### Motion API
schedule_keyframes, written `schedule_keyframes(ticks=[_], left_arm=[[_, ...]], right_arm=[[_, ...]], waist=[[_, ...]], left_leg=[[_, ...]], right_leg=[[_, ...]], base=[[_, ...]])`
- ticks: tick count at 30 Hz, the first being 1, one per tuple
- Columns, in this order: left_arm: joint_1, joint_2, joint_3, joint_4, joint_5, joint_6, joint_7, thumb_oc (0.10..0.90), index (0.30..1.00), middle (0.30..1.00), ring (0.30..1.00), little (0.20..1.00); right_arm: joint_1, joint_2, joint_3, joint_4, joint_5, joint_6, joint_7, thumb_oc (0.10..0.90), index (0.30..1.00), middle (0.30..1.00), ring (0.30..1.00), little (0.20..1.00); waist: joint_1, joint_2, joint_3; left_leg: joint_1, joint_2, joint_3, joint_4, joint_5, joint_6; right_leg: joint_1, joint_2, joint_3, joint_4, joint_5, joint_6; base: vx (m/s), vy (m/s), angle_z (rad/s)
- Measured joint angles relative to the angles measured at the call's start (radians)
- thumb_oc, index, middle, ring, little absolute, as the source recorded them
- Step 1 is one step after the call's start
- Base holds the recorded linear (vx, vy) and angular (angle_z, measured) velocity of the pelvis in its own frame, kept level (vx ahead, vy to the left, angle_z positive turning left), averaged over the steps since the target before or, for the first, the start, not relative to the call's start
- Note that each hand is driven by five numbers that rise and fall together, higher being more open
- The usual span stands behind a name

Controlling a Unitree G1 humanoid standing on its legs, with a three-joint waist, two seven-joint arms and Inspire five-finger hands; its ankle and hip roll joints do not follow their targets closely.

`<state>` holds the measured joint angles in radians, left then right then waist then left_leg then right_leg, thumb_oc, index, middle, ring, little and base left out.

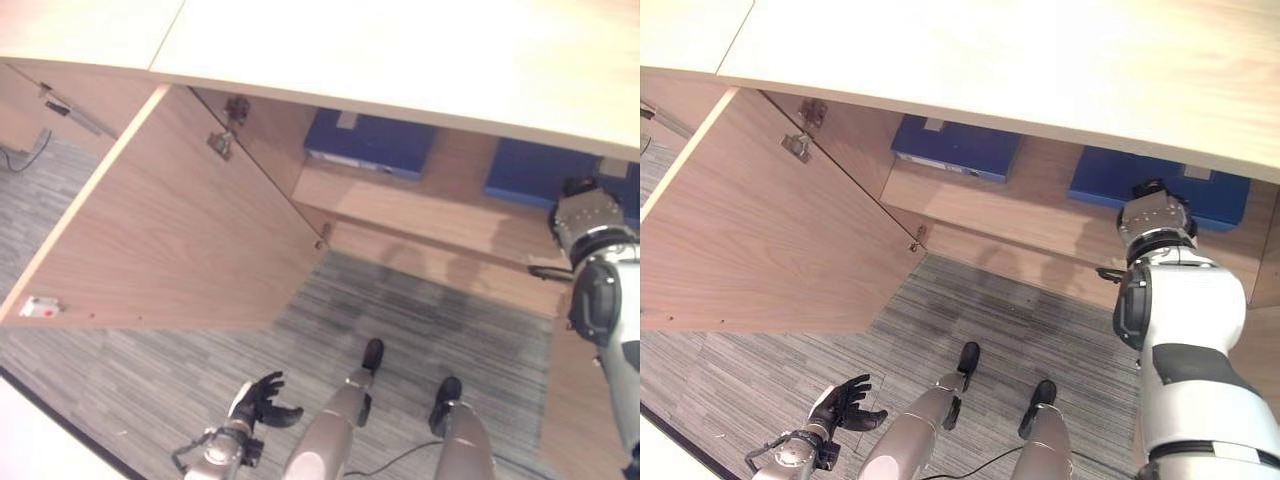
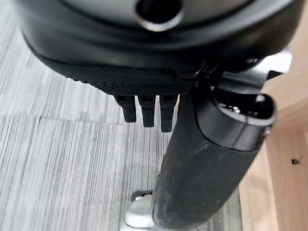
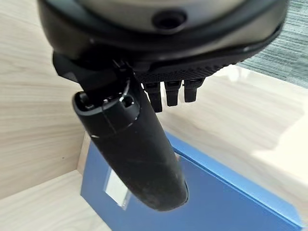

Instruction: Put the empty folder in the office cabinet

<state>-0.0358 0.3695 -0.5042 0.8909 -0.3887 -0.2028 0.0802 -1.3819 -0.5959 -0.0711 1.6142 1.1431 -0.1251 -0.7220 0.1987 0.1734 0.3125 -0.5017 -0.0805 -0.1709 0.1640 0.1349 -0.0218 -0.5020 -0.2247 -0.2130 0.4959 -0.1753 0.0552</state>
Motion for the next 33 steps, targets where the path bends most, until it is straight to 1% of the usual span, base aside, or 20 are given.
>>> schedule_keyframes(ticks=[3,9,11,15,17,18,19,21,23,26,31,33], left_arm=[[0.010,-0.002,-0.005,0.001,-0.001,0.000,0.000,0.800,0.900,0.900,0.900,0.900],[0.013,-0.002,-0.011,-0.005,-0.038,0.001,0.001,0.800,0.900,0.900,0.900,0.900],[0.014,-0.002,-0.011,-0.014,-0.039,0.001,0.001,0.800,0.900,0.900,0.900,0.900],[0.015,-0.002,-0.010,-0.028,-0.039,0.001,0.000,0.800,0.900,0.900,0.900,0.900],[0.032,0.000,-0.003,-0.075,-0.039,0.000,-0.006,0.800,0.900,0.900,0.900,0.900],[0.040,0.000,-0.001,-0.085,-0.039,-0.001,-0.007,0.800,0.900,0.900,0.900,0.900],[0.061,0.006,0.002,-0.118,-0.038,-0.002,-0.012,0.800,0.900,0.900,0.900,0.900],[0.078,0.016,0.003,-0.131,-0.038,0.000,-0.031,0.800,0.900,0.900,0.900,0.900],[0.098,0.018,0.043,-0.157,-0.039,-0.002,-0.049,0.800,0.900,0.900,0.900,0.900],[0.098,0.018,0.046,-0.153,-0.039,-0.001,-0.052,0.800,0.900,0.900,0.900,0.900],[0.095,0.018,0.046,-0.164,-0.039,0.001,-0.094,0.800,0.900,0.900,0.900,0.900],[0.090,0.018,0.050,-0.162,-0.040,0.002,-0.093,0.800,0.900,0.900,0.900,0.900]], right_arm=[[0.000,0.015,0.000,0.000,-0.005,0.000,-0.011,0.800,0.900,0.900,0.900,0.900],[0.008,0.033,0.003,0.000,-0.023,0.000,-0.020,0.800,0.900,0.900,0.900,0.900],[0.009,0.040,0.016,0.000,-0.023,0.002,-0.019,0.800,0.900,0.900,0.900,0.900],[0.009,0.039,0.050,-0.001,-0.054,0.021,-0.007,0.800,0.900,0.900,0.900,0.900],[0.009,0.000,0.104,-0.008,-0.139,0.066,0.038,0.800,0.900,0.900,0.900,0.900],[0.009,-0.010,0.109,-0.017,-0.145,0.074,0.039,0.800,0.900,0.900,0.900,0.900],[0.010,-0.028,0.119,-0.019,-0.159,0.100,0.045,0.800,0.900,0.900,0.900,0.900],[0.013,-0.062,0.104,-0.019,-0.171,0.119,0.049,0.800,0.900,0.900,0.900,0.900],[0.011,-0.098,0.103,-0.020,-0.168,0.137,0.054,0.800,0.900,0.900,0.900,0.900],[0.011,-0.098,0.106,-0.020,-0.169,0.129,0.066,0.800,0.900,0.900,0.900,0.900],[0.015,-0.098,0.104,-0.027,-0.157,0.127,0.098,0.800,0.900,0.900,0.900,0.900],[0.049,-0.080,0.103,-0.050,-0.158,0.099,0.109,0.800,0.900,0.900,0.900,0.900]], waist=[[0.002,0.001,-0.001],[0.003,0.017,-0.011],[0.004,0.025,-0.017],[0.009,0.030,-0.020],[0.028,0.032,-0.020],[0.029,0.034,-0.021],[0.031,0.037,-0.020],[0.051,0.045,-0.020],[0.054,0.053,-0.020],[0.052,0.061,-0.019],[0.047,0.061,-0.018],[0.039,0.058,-0.017]], left_leg=[[0.016,0.005,0.000,-0.028,0.012,0.001],[0.034,0.008,-0.006,-0.053,0.021,-0.001],[0.034,0.009,-0.009,-0.059,0.025,-0.002],[0.035,0.010,-0.010,-0.065,0.027,-0.003],[0.036,0.010,-0.018,-0.078,0.034,-0.005],[0.036,0.009,-0.023,-0.083,0.036,-0.005],[0.035,0.009,-0.028,-0.089,0.039,-0.005],[0.038,0.009,-0.028,-0.098,0.042,-0.004],[0.049,0.009,-0.034,-0.124,0.054,-0.008],[0.051,0.009,-0.037,-0.137,0.062,-0.010],[0.051,0.016,-0.039,-0.153,0.073,-0.012],[0.052,0.019,-0.039,-0.153,0.074,-0.011]], right_leg=[[0.009,0.005,-0.001,-0.017,0.007,0.000],[0.025,0.007,-0.011,-0.028,0.008,0.000],[0.025,0.007,-0.014,-0.029,0.008,0.000],[0.023,0.007,-0.015,-0.029,0.008,0.000],[0.021,0.007,-0.019,-0.031,0.007,0.000],[0.021,0.006,-0.024,-0.032,0.007,0.000],[0.022,0.006,-0.030,-0.035,0.007,0.000],[0.022,0.005,-0.031,-0.037,0.007,0.000],[0.026,0.003,-0.037,-0.042,0.007,0.001],[0.025,0.003,-0.039,-0.045,0.011,0.003],[0.025,0.011,-0.041,-0.067,0.028,0.002],[0.030,0.015,-0.042,-0.075,0.031,0.002]], base=[[0.00,0.002,-0.01],[-0.01,-0.005,0.02],[-0.01,0.000,0.02],[0.00,0.000,0.00],[0.00,-0.006,0.06],[0.00,-0.015,0.12],[0.01,-0.010,0.09],[0.01,-0.006,0.03],[0.02,-0.001,0.06],[0.00,0.001,0.02],[0.00,-0.005,-0.02],[-0.01,-0.016,-0.01]])
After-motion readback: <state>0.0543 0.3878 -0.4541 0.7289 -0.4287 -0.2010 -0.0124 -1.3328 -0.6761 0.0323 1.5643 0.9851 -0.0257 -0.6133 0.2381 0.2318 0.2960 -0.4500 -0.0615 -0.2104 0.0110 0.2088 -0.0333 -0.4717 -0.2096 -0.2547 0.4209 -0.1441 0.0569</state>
